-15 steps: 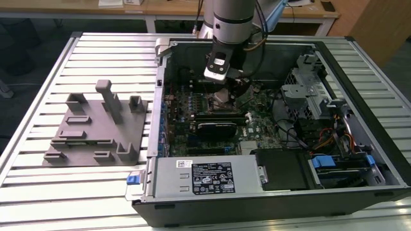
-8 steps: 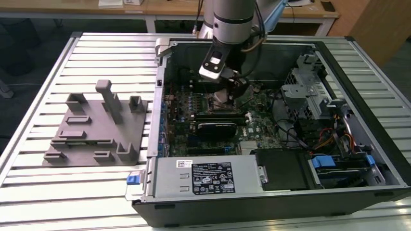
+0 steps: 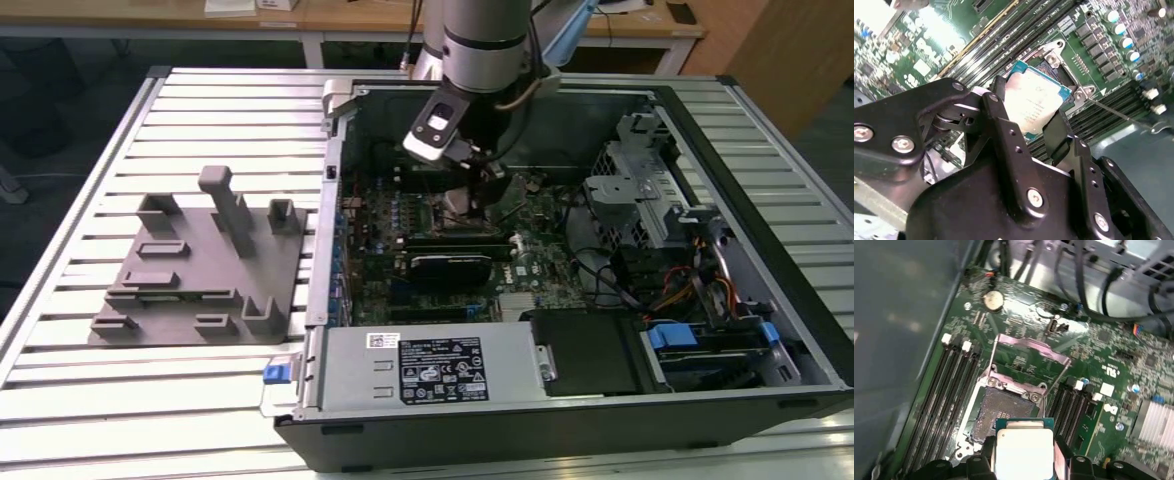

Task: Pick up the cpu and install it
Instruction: 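Place the cpu into insertion slot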

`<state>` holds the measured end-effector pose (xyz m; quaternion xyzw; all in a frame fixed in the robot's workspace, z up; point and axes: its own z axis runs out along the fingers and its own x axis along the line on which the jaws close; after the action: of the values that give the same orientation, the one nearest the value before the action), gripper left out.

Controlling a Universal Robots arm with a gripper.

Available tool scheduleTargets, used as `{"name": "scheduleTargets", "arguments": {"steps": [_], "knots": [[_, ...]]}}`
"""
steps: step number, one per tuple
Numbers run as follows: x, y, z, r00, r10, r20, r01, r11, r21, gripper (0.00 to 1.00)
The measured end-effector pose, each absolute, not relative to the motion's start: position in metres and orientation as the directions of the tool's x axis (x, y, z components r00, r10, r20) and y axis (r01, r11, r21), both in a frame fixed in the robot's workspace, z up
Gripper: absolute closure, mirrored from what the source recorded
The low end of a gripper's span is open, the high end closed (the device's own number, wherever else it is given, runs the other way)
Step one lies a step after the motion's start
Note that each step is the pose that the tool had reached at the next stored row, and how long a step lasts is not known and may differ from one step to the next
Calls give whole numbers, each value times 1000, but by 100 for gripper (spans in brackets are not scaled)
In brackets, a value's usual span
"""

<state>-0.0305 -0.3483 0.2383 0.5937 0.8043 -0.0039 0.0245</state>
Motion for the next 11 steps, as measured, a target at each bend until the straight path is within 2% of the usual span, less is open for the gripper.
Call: {"name": "scheduleTargets", "arguments": {"steps": [11], "knots": [[-30,-348,235,-103,994,-43,994,104,23,46]]}}
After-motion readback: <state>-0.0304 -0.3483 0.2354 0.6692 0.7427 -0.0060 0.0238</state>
